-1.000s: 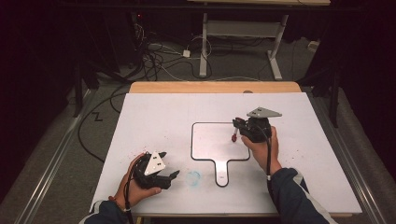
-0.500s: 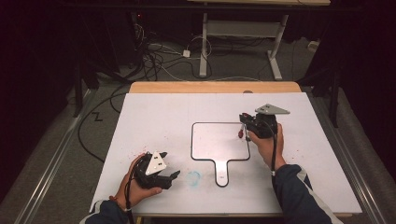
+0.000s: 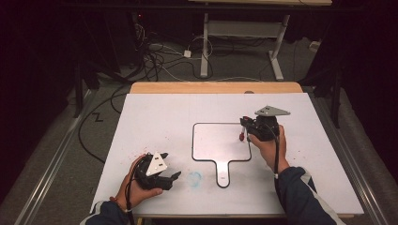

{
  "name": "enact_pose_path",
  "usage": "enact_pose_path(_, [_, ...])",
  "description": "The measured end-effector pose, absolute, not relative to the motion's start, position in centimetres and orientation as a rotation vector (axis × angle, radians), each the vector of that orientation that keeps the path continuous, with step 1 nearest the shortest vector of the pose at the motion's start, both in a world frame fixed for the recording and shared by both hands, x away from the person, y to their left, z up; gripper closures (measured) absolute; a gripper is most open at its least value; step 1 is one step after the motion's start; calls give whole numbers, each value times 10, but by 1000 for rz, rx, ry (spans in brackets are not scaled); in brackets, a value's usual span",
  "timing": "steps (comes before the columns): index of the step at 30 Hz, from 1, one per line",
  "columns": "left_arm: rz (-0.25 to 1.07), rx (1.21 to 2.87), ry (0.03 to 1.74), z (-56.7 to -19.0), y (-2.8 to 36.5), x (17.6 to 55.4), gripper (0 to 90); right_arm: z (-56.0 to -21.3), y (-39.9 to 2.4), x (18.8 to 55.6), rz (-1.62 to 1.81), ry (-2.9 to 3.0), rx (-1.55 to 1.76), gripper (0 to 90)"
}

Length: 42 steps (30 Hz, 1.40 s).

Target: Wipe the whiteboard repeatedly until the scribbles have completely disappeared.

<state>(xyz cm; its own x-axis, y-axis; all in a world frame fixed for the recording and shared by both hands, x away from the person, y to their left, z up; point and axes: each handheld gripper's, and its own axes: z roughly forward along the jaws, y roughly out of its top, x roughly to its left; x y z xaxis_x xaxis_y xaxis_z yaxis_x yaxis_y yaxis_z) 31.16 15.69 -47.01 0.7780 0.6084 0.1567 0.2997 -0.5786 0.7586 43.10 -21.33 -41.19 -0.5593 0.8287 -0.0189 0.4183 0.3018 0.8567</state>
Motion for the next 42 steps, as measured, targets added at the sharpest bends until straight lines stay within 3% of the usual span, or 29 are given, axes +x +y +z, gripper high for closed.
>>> enact_pose_path(8, [526,2219,666,-470,156,311,209,-412,-232,420,1179,2085,1146,814])
enact_pose_path(25, [530,2219,661,-470,157,310,211,-416,-219,429,1252,2074,1161,814])
enact_pose_path(42, [536,2220,656,-470,157,310,211,-425,-120,439,1403,2172,1035,814])
